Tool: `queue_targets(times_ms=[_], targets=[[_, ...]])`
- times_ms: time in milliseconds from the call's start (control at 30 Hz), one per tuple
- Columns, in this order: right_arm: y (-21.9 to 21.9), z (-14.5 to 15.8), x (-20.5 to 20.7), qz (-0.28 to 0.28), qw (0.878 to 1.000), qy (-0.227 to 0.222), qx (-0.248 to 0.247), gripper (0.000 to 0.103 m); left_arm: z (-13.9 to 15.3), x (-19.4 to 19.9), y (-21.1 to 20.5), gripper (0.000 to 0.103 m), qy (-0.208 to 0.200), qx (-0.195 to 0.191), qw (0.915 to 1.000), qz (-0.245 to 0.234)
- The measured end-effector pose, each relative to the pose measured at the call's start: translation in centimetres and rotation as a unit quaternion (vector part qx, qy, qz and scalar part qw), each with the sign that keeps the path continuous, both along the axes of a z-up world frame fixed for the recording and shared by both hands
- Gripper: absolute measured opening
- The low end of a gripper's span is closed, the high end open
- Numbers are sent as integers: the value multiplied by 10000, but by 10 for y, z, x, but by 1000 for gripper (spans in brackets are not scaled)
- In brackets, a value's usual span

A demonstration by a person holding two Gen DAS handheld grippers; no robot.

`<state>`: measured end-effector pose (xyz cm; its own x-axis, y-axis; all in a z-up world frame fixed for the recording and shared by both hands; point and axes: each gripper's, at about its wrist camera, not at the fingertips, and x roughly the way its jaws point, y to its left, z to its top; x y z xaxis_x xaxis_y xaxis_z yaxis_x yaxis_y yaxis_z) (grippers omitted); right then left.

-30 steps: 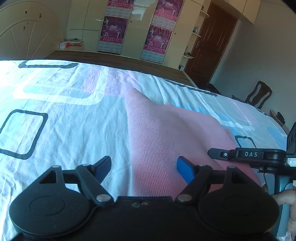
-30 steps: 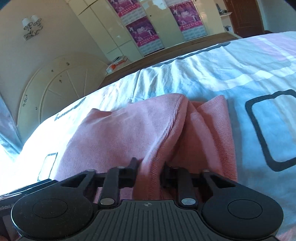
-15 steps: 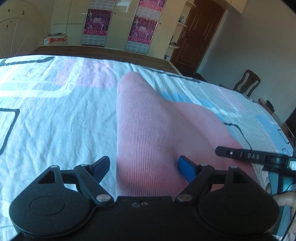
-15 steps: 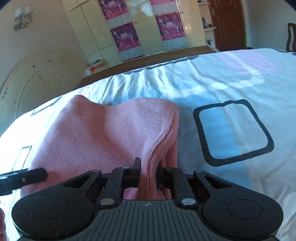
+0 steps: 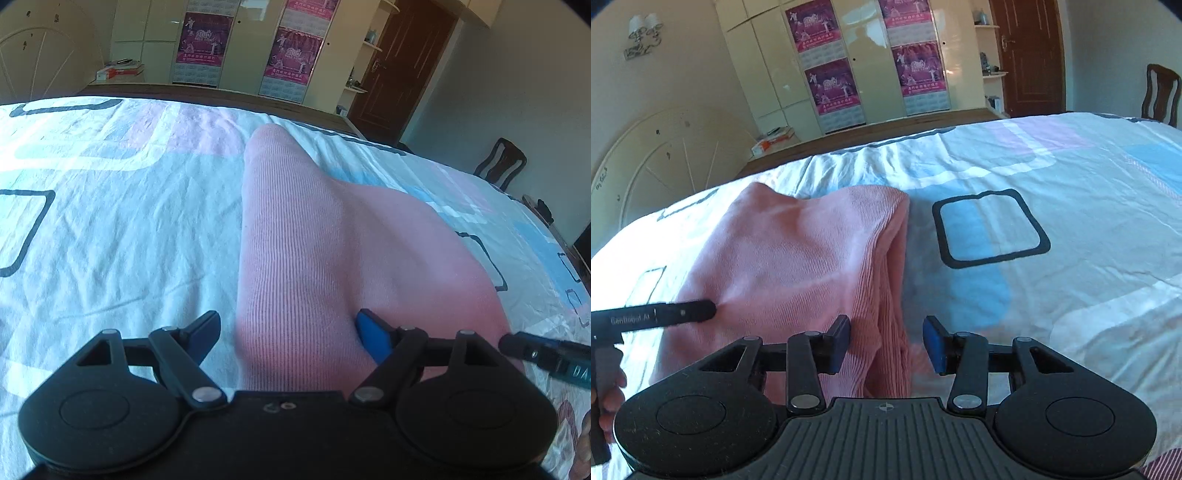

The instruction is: Fold small clothes

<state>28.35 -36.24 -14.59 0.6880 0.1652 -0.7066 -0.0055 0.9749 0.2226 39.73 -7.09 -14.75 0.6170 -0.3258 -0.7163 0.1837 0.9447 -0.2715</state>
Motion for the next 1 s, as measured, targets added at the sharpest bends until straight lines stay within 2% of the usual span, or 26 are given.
queue_targets(times_ms=[33, 67, 100, 167, 233, 267, 367, 400, 533, 600, 767, 900, 1000], targets=[[5, -5, -1, 51, 9996, 77, -270, 36, -2, 1, 0, 82, 18, -4, 10000, 12], [9, -12, 0, 63, 9984, 142, -549, 36, -4, 2, -1, 85, 41, -5, 10000, 11], [8, -21, 2, 45, 9976, 229, -656, 36, -5, 3, -1, 86, 73, -10, 10000, 30], [6, -24, 2, -68, 9980, 275, -572, 36, -3, 5, 1, 86, 159, -59, 9998, 70], [8, -17, 1, -97, 9982, 179, -565, 36, 6, 4, 2, 78, 89, -62, 9999, 20], [5, -11, 0, -129, 9991, 76, -393, 36, 12, 3, 2, 74, 7, -56, 10000, -20], [2, 12, 7, -205, 9992, -261, -200, 36, 31, 4, 2, 69, -281, -116, 9995, -27], [4, 18, 14, -184, 9990, -353, -182, 36, 36, 7, 1, 68, -338, -163, 9993, -15], [16, 34, 51, -57, 9984, -544, -117, 36, 52, 28, -15, 45, -558, -222, 9978, -267], [25, 35, 69, 15, 9982, -583, -127, 36, 52, 39, -27, 45, -637, -86, 9971, -396], [39, 12, 116, -24, 9994, -291, -164, 36, 26, 75, -35, 44, -449, 195, 9987, -169], [44, -13, 140, -36, 9992, -162, -354, 36, 9, 83, -27, 47, -341, 111, 9993, 63], [46, -33, 147, 74, 9973, -196, -705, 36, 5, 84, -26, 48, -391, 103, 9991, 89]])
